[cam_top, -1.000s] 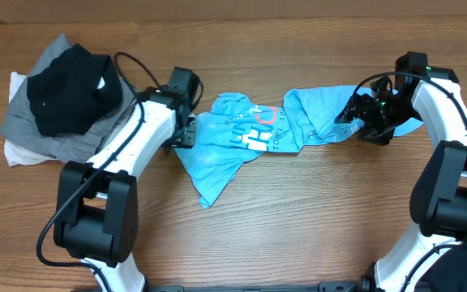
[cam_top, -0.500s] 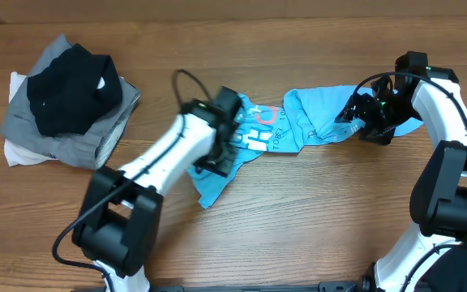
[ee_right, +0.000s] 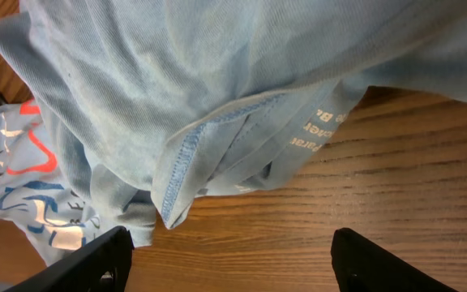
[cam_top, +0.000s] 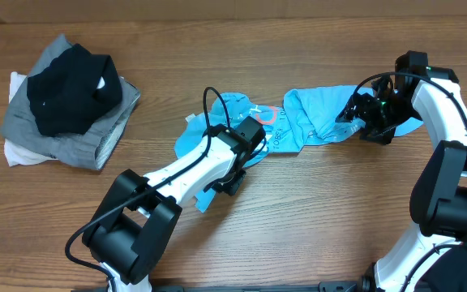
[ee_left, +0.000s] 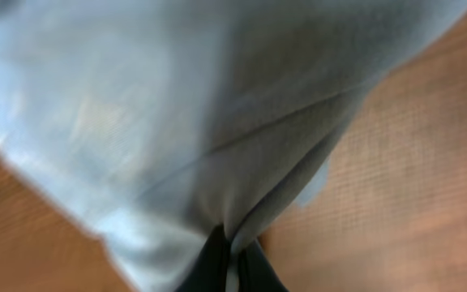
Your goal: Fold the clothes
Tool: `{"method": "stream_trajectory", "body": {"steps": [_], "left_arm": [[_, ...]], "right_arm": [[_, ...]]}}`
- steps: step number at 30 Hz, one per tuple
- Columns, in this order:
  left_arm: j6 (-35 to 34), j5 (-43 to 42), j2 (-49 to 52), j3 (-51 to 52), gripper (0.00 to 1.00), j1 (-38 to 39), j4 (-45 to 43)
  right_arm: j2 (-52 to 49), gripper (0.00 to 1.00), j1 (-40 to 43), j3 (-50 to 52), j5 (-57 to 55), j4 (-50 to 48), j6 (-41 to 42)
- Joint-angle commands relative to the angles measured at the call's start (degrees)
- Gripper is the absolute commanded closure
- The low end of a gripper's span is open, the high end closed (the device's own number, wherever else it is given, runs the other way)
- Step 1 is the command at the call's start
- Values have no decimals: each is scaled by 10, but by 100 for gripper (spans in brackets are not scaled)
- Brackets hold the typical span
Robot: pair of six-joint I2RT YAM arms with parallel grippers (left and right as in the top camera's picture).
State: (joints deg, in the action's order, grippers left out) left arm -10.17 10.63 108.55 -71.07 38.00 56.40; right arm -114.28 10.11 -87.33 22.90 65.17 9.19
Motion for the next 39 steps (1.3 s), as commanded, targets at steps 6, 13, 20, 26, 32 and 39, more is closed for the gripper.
{"method": "stream_trajectory", "body": {"steps": [6,13,20,26,32,39], "left_arm": [[36,32,-66,-161,93,-16,131],[87,56,-46,-128,87,-84,80],[50,37,24,-76,85,-160,4],[44,-37,4,-101,84,-179,50],[72,-103,-56,-116,72,-120,70],[96,-71,-42,-82,64,-24,52]], "right_arm": [[12,18,2,0,-4,-4,-2],[12,18,2,0,-4,-5,-2],[12,18,2,0,-4,-5,-2],[12,18,2,0,-4,-5,-2],[12,17,1,0,-4,-5,-2],[12,17,2,0,-4,-5,-2]]}}
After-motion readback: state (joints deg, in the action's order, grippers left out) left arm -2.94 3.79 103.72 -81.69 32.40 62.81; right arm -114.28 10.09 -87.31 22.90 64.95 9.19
